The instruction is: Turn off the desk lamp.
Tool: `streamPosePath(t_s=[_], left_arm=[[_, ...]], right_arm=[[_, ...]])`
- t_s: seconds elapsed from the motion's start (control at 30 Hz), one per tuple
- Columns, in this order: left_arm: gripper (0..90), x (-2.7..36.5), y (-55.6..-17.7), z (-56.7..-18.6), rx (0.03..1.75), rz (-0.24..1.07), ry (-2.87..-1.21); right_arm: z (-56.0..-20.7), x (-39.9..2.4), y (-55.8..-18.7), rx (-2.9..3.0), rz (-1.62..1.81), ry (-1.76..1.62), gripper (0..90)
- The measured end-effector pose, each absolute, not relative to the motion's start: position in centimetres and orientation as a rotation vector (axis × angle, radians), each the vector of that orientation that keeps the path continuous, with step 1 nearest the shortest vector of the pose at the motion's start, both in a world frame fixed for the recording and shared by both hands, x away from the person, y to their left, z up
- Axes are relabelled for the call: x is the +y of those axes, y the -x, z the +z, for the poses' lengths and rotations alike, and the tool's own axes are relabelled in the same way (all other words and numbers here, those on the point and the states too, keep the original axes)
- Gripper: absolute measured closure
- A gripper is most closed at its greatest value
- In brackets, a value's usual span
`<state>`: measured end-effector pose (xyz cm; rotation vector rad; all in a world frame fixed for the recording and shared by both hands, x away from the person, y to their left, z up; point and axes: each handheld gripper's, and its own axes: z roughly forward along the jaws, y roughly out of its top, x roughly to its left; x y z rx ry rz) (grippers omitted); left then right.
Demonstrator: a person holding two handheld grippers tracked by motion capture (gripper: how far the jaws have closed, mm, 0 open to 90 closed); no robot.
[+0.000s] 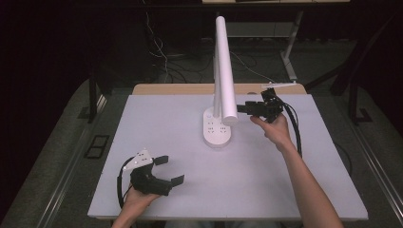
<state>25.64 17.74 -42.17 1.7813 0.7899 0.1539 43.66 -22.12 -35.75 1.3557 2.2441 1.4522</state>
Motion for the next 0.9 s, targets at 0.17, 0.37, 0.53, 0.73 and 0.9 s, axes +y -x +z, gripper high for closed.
streamPosePath(t_s=[0.17, 0.37, 0.53, 0.73, 0.9], left_arm=[[0.0, 17.7, -25.6, -42.2, 0.787, 0.155, -1.787], [0.0, 17.7, -25.6, -42.1, 0.791, 0.153, -1.779], [0.0, 17.7, -25.6, -42.1, 0.789, 0.157, -1.777], [0.0, 17.6, -25.5, -42.1, 0.783, 0.156, -1.783], [0.0, 17.6, -25.5, -42.1, 0.785, 0.157, -1.778]], right_arm=[[-35.2, -22.8, -41.9, 2.224, 1.474, -1.365, 25.0], [-35.1, -23.5, -39.3, 2.284, 1.478, -1.322, 0.5], [-35.2, -24.1, -37.0, 2.300, 1.461, -1.274, 0.5], [-35.7, -25.3, -34.6, 2.300, 1.482, -1.277, 0.5], [-36.1, -26.2, -32.8, 2.298, 1.496, -1.276, 0.5]])
